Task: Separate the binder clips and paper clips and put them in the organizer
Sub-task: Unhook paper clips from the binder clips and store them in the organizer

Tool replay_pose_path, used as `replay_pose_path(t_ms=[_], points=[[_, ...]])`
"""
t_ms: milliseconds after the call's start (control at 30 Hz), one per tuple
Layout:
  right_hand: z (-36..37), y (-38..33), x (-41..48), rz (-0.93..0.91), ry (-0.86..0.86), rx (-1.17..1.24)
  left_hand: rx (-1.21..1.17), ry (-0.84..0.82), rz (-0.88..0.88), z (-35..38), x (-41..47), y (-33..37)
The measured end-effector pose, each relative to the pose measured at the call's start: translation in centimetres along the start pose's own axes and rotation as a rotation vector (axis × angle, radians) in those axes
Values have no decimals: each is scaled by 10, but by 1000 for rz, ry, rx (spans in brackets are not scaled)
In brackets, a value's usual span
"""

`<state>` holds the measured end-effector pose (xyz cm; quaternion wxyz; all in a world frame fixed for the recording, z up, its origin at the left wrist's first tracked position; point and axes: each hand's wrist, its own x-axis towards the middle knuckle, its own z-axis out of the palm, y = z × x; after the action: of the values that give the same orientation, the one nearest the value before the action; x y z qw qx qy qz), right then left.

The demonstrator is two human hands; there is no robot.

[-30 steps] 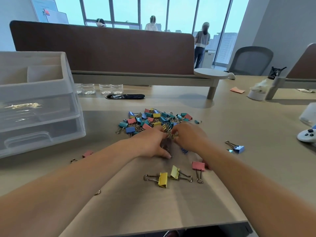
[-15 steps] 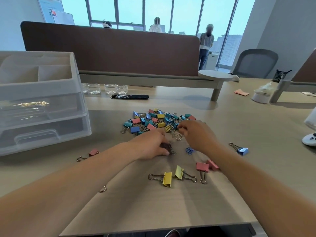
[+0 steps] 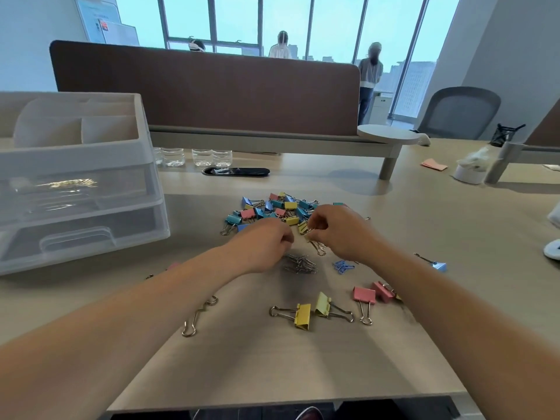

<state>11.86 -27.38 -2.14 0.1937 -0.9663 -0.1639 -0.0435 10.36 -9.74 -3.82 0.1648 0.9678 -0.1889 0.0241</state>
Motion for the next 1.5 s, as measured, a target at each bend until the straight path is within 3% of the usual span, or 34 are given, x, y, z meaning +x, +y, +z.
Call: replay_pose_path(t_ms=[167,333,567,700,867,1100,1267,1500], points=[[3,-13,5,-28,-122,-122,-13,-17,-33,2,0,-3],[5,-16,10,-4,-109,-202,-14,-38,-58,3,-1,-5],[10,-11,8,18,-70,-95,-25,-19,-70,1,-2,-7],[9,-15,3,37,-17,107,-45,0,-63,-7,-5,-8],[20,-47,-1,66,-160,339,-18,59,-97,-27,-21,-26],[60,-97,1,-83,-242,208,-69,51,-172,-47,-51,-57],[77,-110,6,-86,-299,104,-102,46,-183,-47,-60,-64],[58,-82,7,-31,-150,56,-64,-12,-124,-38,-48,-58]])
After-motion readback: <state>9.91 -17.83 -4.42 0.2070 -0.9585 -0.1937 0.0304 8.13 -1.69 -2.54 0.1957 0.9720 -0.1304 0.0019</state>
